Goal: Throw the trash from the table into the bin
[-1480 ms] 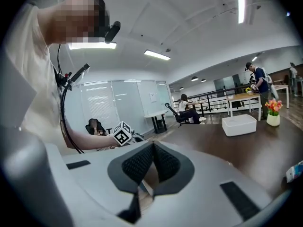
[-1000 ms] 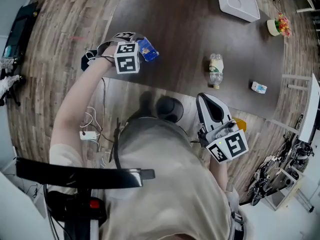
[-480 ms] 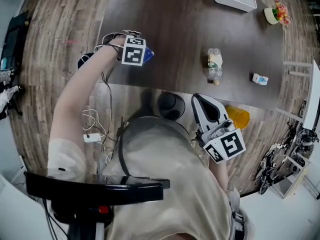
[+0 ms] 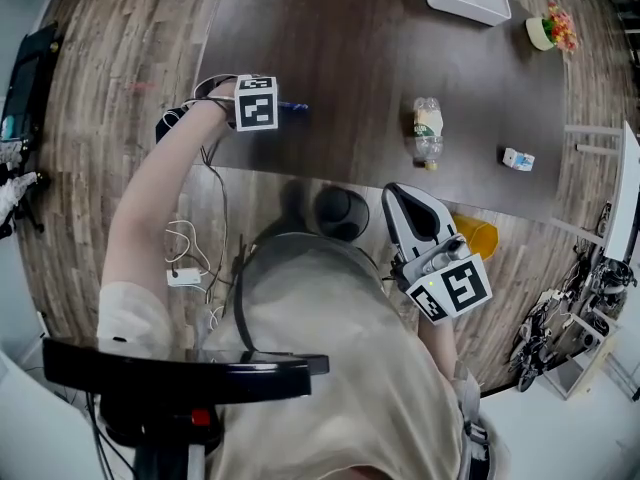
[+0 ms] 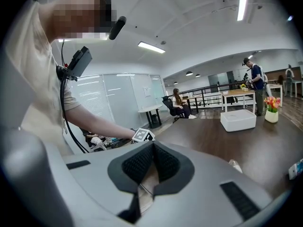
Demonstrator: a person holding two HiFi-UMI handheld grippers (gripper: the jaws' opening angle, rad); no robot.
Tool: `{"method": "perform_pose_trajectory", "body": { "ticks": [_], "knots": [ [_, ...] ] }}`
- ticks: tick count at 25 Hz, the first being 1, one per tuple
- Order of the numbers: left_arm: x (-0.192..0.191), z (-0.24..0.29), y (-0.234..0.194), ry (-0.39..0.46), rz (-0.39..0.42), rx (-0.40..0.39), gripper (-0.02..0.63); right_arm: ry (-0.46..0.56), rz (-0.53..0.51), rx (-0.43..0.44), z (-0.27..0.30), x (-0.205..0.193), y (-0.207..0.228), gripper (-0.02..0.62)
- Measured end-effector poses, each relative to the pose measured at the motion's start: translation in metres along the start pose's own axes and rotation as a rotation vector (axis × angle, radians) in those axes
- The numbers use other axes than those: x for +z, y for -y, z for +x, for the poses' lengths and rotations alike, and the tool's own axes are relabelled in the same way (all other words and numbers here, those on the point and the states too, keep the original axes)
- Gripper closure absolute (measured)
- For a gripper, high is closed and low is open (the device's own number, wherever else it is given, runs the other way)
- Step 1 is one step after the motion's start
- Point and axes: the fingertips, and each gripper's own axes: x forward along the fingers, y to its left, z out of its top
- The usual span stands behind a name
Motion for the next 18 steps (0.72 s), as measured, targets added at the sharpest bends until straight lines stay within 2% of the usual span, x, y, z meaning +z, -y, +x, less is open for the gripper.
{"method": "perform_pose_trajectory", "body": {
  "ticks": [11, 15, 18],
  "knots": [
    [-0.012, -0.008, 0.003, 0.139, -0.241, 0.088, 0.566, 0.009, -0.025, 0.004, -0.007, 0.004, -0.019, 0.584],
    [-0.014, -0.007, 0.007, 0.187, -0.354, 0.078, 0.569, 0.013, -0.037, 0.016, -0.005, 0.004, -0.026, 0.584],
    [-0.018, -0.009, 0.002, 0.197, -0.406, 0.096, 0.569, 0.014, -0.044, 0.014, -0.006, 0.004, -0.029, 0.584]
  ]
}}
